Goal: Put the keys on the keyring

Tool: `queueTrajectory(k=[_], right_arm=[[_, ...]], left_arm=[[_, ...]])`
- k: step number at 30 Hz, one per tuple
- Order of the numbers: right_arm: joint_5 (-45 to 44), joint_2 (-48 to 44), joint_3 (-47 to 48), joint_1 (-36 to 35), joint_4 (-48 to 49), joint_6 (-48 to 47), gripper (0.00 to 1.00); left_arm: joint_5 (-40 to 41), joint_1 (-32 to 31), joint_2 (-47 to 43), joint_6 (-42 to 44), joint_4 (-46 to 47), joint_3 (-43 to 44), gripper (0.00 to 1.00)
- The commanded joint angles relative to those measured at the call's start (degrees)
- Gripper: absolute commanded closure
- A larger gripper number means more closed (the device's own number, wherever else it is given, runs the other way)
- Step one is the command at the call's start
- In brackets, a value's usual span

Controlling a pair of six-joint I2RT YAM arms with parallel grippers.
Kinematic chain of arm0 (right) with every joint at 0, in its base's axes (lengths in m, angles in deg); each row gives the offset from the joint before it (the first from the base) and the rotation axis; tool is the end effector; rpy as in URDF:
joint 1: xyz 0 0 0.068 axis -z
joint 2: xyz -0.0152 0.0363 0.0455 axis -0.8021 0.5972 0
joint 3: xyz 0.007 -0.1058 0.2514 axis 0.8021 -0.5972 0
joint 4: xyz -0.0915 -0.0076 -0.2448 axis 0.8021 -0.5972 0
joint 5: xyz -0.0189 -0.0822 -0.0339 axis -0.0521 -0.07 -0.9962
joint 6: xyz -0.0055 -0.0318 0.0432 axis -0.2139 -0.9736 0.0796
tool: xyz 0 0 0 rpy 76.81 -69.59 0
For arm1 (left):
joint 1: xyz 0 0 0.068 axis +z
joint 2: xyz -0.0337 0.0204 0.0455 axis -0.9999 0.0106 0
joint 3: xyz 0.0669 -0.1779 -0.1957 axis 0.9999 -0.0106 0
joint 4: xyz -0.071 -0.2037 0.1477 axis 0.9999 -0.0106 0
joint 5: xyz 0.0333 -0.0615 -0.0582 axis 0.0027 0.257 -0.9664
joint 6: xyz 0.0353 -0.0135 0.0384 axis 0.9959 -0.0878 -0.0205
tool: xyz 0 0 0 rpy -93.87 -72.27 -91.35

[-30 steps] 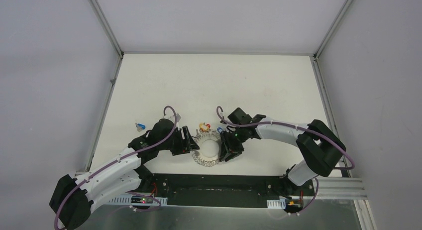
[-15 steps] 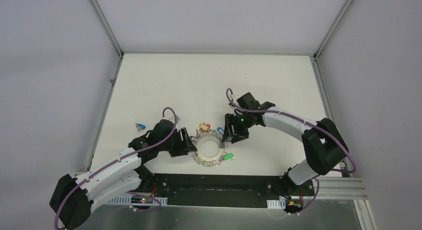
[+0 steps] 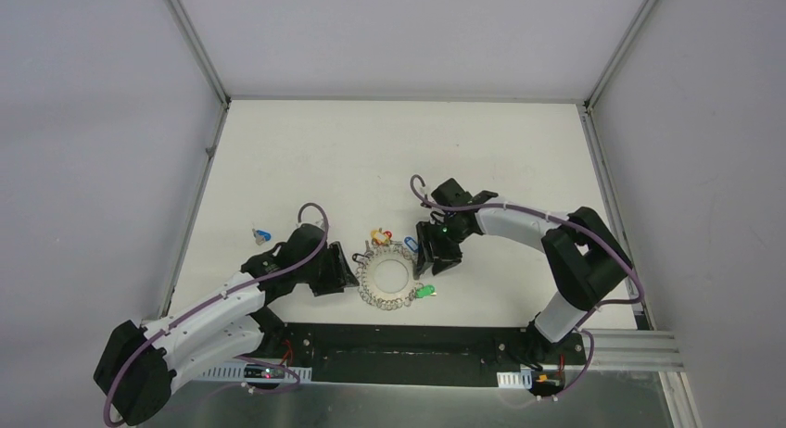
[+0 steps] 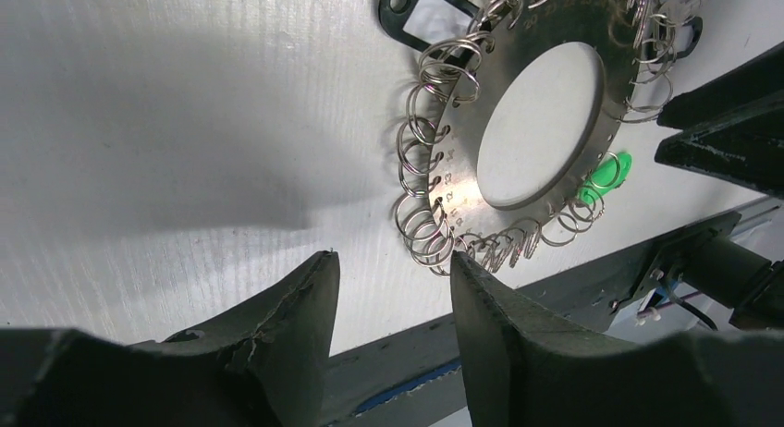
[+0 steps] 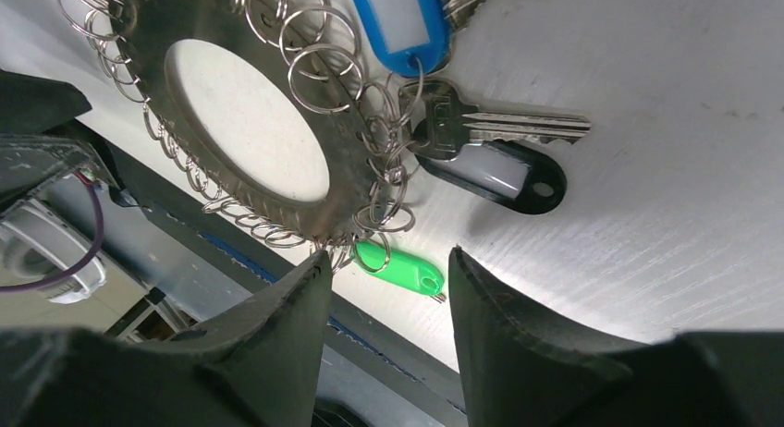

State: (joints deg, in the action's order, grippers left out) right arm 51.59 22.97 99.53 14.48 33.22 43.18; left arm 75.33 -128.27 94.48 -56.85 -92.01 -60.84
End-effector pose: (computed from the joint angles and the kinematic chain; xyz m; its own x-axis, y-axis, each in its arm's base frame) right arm 0.2193 0.1976 0.1584 -0.9580 -0.2840 -0.0402 -0.2640 0.8179 0.5112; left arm 0.1150 -0.1007 0.1702 -0.9299 -0.2735 -0.2460 -0.0873 0.8136 -0.5748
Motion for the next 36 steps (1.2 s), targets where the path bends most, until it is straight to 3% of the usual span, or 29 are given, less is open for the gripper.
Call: queueTrajectory(k=[1,14,21,27,36], right_arm=[[-4.03,-2.86,3.34,-2.15,-1.79,-1.98,0.48],[-10.69,-1.18,12.2,-10.2,-3.52,-4.57,0.49],[-13.36,3.3,18.32,-15.15,-0.63,-6.49,0.57],[-14.43,8.35,23.79,-17.4,-0.5,-6.15,0.64],[-15.42,7.78,23.86,-17.66,-0.38,-5.3,0.66]], left_arm=[[0.06,1.93,1.43,-1.63,2.84,2.32,0.53],[-15.43,13.58,9.33,-3.41,16.32,-0.96,0.54],[-21.22,20.98,10.98,-5.15,22.07,-4.31,0.59],[-25.1,24.16,14.26,-6.01,27.05,-6.38,0.65],[-27.86,24.72,20.04,-8.97,35.57,-9.37,0.65]])
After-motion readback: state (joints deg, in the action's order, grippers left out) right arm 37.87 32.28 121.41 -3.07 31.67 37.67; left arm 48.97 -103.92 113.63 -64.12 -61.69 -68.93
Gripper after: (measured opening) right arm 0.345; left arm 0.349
